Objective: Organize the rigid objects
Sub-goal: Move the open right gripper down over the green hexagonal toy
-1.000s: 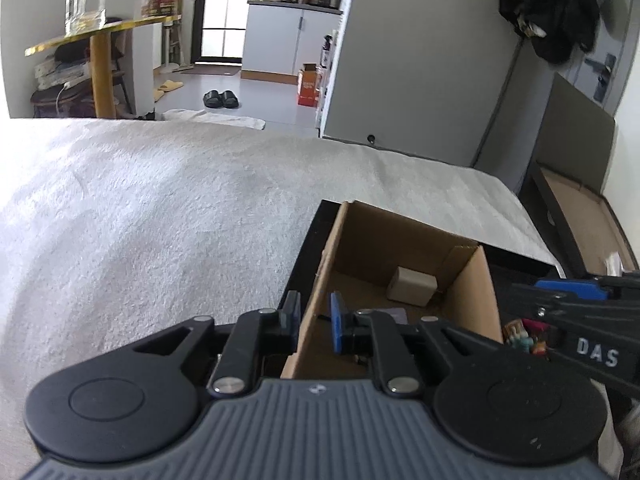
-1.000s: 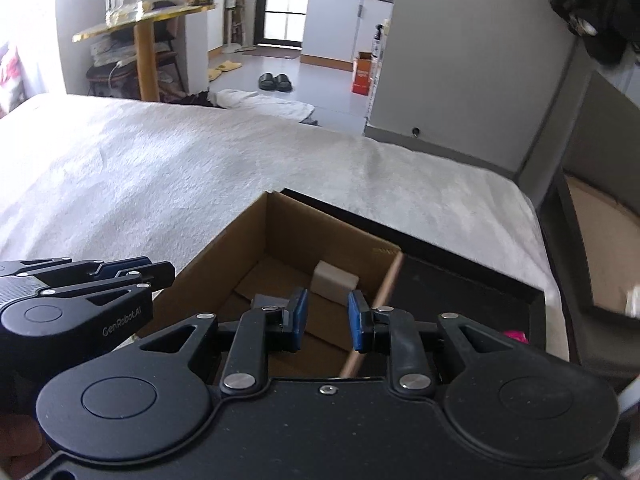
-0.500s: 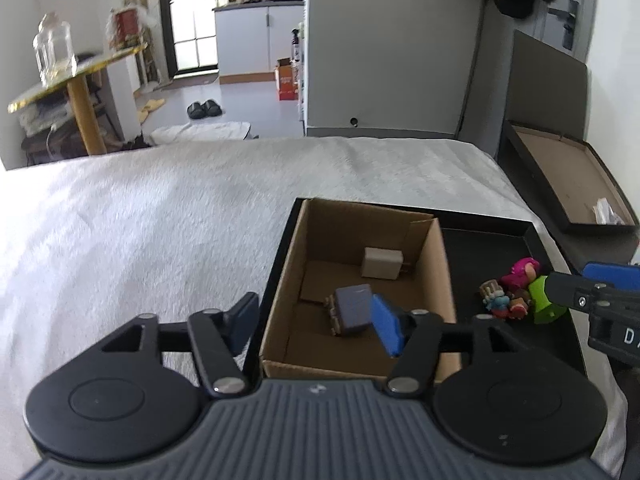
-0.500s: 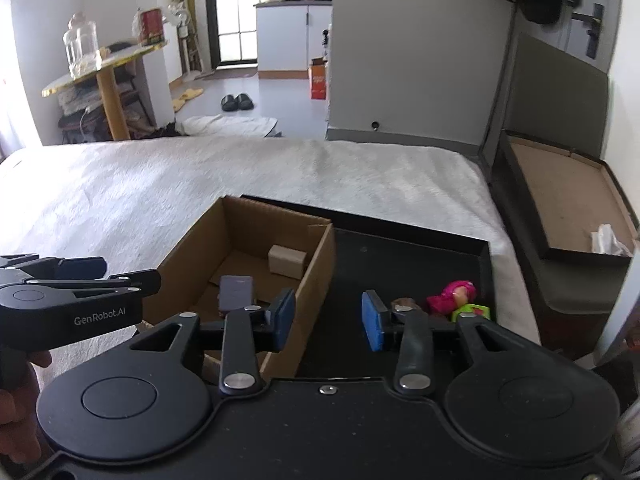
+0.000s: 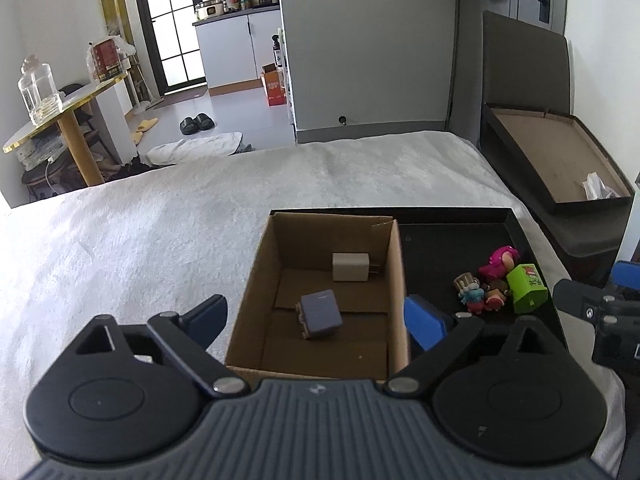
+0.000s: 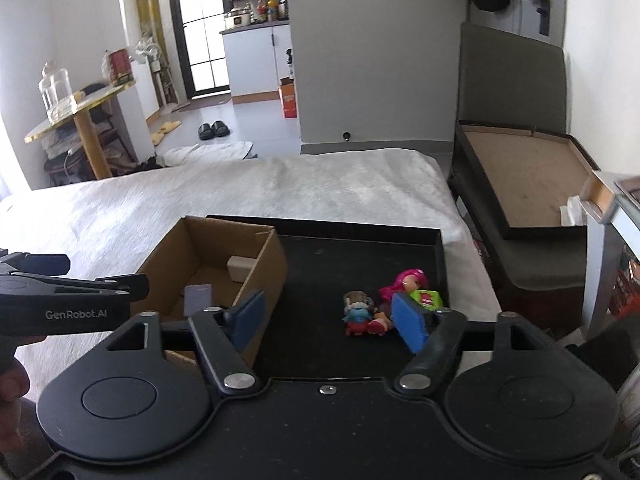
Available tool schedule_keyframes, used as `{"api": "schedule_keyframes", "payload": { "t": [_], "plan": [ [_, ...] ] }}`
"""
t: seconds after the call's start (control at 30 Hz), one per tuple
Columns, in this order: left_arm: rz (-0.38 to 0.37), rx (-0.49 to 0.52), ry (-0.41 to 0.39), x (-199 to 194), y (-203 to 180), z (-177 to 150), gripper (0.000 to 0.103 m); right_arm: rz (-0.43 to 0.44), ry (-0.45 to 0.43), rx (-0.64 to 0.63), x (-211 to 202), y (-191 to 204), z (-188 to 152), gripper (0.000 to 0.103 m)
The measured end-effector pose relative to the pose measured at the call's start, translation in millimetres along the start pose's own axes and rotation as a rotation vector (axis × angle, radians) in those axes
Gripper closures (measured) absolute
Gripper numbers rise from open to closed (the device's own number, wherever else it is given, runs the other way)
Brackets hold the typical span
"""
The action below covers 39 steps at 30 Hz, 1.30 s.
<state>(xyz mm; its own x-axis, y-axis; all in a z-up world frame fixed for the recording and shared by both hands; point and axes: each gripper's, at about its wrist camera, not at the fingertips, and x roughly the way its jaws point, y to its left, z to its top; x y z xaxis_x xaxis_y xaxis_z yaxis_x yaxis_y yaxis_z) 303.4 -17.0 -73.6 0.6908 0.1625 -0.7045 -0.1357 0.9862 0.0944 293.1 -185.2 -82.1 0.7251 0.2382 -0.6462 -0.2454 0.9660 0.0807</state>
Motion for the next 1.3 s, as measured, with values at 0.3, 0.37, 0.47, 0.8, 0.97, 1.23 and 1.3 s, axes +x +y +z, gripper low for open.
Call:
{"api": "schedule_keyframes", "payload": {
  "t": [0.3,0.37,0.47,0.8,0.97,1.23,1.3],
  "plan": [
    [0.021,0.055,-0.002,6,-29,8,0.007,-0.001,0.002,0.075,11,-38,-13,0.012],
    [0.023,0.073,0.000,9,-35,10,0.007,-0.003,0.006,0.096,14,-47,-16,0.012],
    [0.029,0.094,-0.001,13,-43,12,0.007,-0.001,0.007,0.128,21,-60,-20,0.012],
    [0.047,0.137,0.005,41,-68,18,0.007,0.007,0.005,0.212,55,-101,-28,0.023],
    [0.064,0.151,0.003,56,-78,20,0.007,0.014,0.021,0.230,74,-113,-30,0.032],
    [0.074,0.154,0.001,77,-88,20,0.007,0.039,-0.013,0.216,104,-115,-33,0.036],
    [0.081,0.166,0.001,81,-90,20,0.007,0.047,-0.004,0.229,111,-115,-38,0.041]
  ]
}}
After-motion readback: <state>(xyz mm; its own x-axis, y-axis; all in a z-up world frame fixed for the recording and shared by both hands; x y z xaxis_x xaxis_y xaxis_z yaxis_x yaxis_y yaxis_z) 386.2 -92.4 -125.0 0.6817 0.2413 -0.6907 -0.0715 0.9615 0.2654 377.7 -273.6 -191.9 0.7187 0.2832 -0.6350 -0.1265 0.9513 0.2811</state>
